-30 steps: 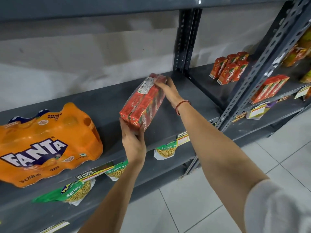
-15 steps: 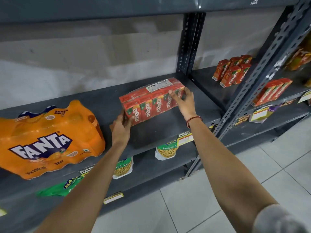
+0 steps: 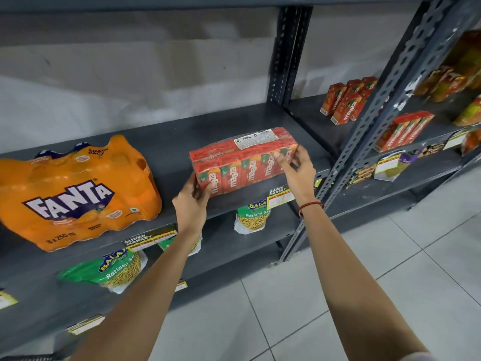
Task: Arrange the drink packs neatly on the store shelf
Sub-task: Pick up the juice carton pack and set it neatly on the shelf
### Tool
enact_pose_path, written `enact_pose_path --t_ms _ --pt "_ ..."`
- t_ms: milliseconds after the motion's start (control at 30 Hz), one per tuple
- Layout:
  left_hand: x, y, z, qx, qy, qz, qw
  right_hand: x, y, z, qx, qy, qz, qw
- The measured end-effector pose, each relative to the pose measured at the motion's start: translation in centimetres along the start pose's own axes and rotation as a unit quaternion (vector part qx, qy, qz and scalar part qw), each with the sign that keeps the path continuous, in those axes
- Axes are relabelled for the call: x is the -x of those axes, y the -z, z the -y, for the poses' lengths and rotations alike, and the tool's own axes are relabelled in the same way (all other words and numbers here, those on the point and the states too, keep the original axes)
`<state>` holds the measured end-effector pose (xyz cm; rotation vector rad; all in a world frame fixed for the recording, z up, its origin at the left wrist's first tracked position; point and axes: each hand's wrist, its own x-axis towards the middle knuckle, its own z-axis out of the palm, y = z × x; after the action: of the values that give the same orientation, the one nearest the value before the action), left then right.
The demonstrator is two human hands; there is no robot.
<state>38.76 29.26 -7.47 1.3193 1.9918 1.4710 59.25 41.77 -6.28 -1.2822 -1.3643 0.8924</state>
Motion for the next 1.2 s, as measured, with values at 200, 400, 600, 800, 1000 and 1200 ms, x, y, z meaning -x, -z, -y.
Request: enact_pose_path --t_ms 200,400,600,800,1000,1200 --pt "0.8 -0.1 -0.5 -0.002 0.023 -0.003 1.0 0.7 0.6 0.1 -0.011 -0.019 0.036 0.999" --pt "1.8 -1.3 -1.3 0.011 0.044 -0.055 0.997 1.6 -0.7 0.9 -0.062 -0.051 0.036 0.996" --pt "1.0 -1.3 -1.2 -0.017 0.042 -0.041 0.998 0.5 -1.1 1.5 -0.044 -0.054 0.003 0.998" --pt "0.7 -3.1 -2.3 -0.029 0.033 -0.017 0.999 -1.2 1.1 0.9 -0.021 -0.067 -0.003 0.998" --pt "0.6 -5.1 -3.4 -0.022 0.036 -0.005 0.999 -2.8 3.2 1.0 0.02 -0.084 0.004 0.996" --pt "0.5 -6.4 -3.9 -0.029 0.035 0.0 0.999 -3.7 4.4 0.7 0.024 -0.113 0.007 0.993"
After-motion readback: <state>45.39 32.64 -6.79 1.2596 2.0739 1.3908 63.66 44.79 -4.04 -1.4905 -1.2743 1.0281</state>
